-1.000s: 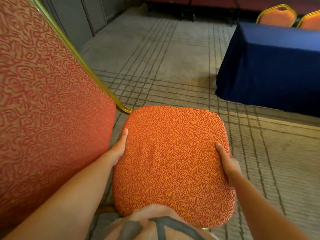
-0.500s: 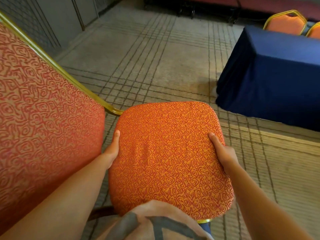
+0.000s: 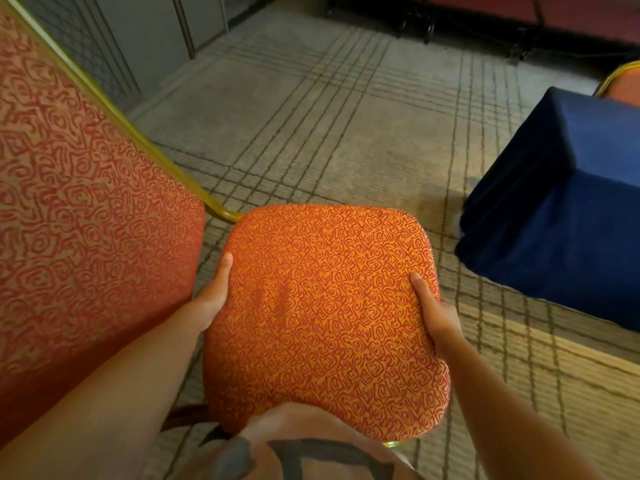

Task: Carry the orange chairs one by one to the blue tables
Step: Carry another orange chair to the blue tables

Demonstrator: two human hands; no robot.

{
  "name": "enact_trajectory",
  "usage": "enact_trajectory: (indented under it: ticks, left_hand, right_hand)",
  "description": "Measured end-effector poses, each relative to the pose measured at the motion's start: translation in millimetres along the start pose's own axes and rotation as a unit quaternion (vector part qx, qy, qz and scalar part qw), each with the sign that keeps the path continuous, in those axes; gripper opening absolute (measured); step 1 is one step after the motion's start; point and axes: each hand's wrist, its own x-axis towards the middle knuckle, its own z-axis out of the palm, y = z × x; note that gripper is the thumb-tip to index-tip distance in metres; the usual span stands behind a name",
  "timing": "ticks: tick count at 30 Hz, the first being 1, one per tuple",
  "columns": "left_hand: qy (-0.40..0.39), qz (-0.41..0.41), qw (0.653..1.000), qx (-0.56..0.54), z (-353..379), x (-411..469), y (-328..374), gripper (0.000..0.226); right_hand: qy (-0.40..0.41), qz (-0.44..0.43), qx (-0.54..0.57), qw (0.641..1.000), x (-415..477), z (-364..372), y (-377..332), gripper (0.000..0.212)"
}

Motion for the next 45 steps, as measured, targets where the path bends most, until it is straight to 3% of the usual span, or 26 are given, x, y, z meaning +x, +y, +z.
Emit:
enact_trajectory:
  ticks: [5,8,12,15,21,25,27,32,36,39,41,45]
  left_hand:
    - [-0.006,0.034,0.999,0.034,52.1,4.4,103.9,0.121]
    - [-0.022,0.065,0.996,0.063,82.0,17.9,152.1,0.082]
    - [-0.020,0.080,0.992,0.101,95.2,107.9,189.7,0.118]
    - [0.001,0.048,0.992,0.115,108.2,165.2,232.5,0.128]
    - [-0.031,0.051,0.989,0.139,134.2,253.4,370.0,0.126]
    - [-0.045,0.038,0.988,0.141,152.6,288.9,459.6,0.122]
    - [-0.072,0.036,0.988,0.131,160.8,308.1,493.4,0.115]
    - [-0.073,0.019,0.991,0.108,185.6,369.1,557.1,0.136]
    - [-0.044,0.037,0.994,0.088,218.9,380.9,609.5,0.099]
    - [-0.027,0.020,0.995,0.097,247.2,431.8,654.5,0.119]
    - [-0.021,0.050,0.995,0.087,269.4,467.5,691.6,0.110]
    - [-0.021,0.055,0.995,0.077,321.5,507.2,772.9,0.129]
  right_hand:
    - [0.026,0.021,0.044,0.998,58.5,-12.1,-41.1,0.085]
    - [0.041,0.029,0.060,0.997,92.0,-14.4,-60.8,0.096]
    - [0.053,0.047,0.069,0.995,138.3,-8.0,-92.5,0.095]
    - [0.057,0.060,0.082,0.993,183.5,3.6,-126.1,0.094]
    - [0.083,0.067,0.099,0.989,280.7,36.6,-222.4,0.097]
    - [0.095,0.061,0.097,0.989,337.4,45.9,-297.0,0.122]
    - [0.099,0.049,0.086,0.990,365.0,46.0,-331.8,0.124]
    - [0.102,0.044,0.060,0.992,434.6,52.9,-403.0,0.114]
    - [0.106,0.041,0.053,0.992,492.5,54.7,-446.1,0.104]
    - [0.107,0.032,0.050,0.993,555.3,52.3,-486.2,0.091]
    - [0.098,0.020,0.052,0.994,604.2,45.8,-519.0,0.085]
    - [0.102,0.004,0.055,0.993,687.4,20.3,-592.0,0.086]
